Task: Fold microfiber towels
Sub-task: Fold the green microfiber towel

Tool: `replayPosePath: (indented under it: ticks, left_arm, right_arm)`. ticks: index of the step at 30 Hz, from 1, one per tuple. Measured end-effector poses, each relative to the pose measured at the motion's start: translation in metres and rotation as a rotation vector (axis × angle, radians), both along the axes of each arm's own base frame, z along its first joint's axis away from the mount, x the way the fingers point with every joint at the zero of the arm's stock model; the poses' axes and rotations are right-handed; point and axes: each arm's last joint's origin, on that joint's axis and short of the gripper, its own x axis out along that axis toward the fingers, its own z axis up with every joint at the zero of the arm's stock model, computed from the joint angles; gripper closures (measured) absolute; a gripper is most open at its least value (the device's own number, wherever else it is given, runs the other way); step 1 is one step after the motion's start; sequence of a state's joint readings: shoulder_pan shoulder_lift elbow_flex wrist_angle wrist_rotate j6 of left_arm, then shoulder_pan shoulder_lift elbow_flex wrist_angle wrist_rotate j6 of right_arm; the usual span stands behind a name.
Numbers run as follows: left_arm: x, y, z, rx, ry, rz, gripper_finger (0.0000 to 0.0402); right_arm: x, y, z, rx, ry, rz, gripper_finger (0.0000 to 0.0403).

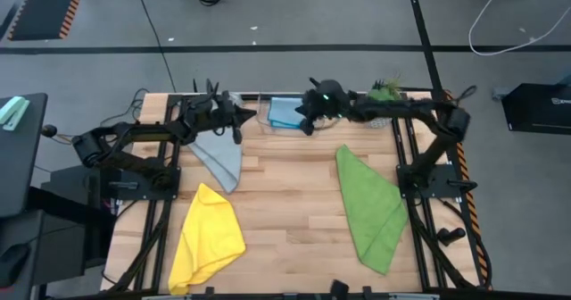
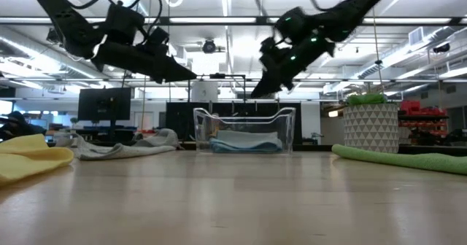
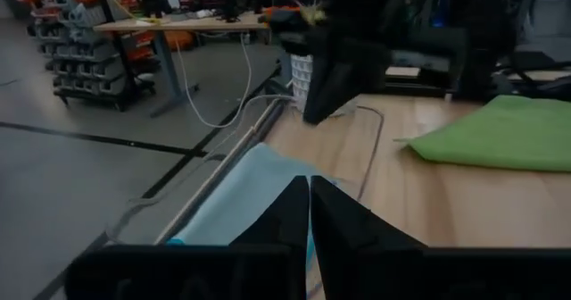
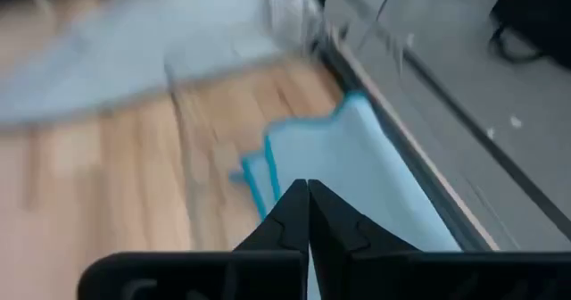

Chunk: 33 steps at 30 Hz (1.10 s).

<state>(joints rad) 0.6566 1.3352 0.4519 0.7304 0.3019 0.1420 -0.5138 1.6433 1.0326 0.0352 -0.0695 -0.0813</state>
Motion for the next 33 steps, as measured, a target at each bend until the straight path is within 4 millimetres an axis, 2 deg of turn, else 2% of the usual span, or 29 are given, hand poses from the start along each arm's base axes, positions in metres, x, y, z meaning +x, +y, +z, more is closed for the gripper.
replayPosePath:
  ticks: [3, 8, 13, 21, 29, 33]
  left_arm:
    - [-0.002, -0.004, -0.002, -0.005, 0.0, -0.009, 0.0389]
    - [0.004, -0.013, -0.003, -0.01, 0.006, -0.047, 0.0393]
    - [0.011, -0.025, -0.003, -0.009, 0.007, -0.105, 0.0379]
    - [0.02, -0.041, -0.004, -0.007, 0.01, -0.178, 0.0396]
    - [0.023, -0.049, -0.003, -0.005, 0.01, -0.213, 0.0378]
    - [0.024, -0.051, -0.003, -0.005, 0.009, -0.22, 0.0388]
  right_arm:
    - [-0.02, 0.024, 0.0, 0.002, -0.135, -0.031, 0.0394]
    - [-0.051, 0.065, 0.012, 0.006, -0.371, 0.001, 0.0398]
    - [-0.076, 0.093, 0.024, 0.014, -0.535, 0.051, 0.0374]
    - [-0.09, 0.115, 0.04, 0.016, -0.608, 0.126, 0.0352]
    - [-0.089, 0.12, 0.043, 0.042, -0.607, 0.178, 0.0355]
    - [-0.089, 0.12, 0.043, 0.063, -0.612, 0.171, 0.0355]
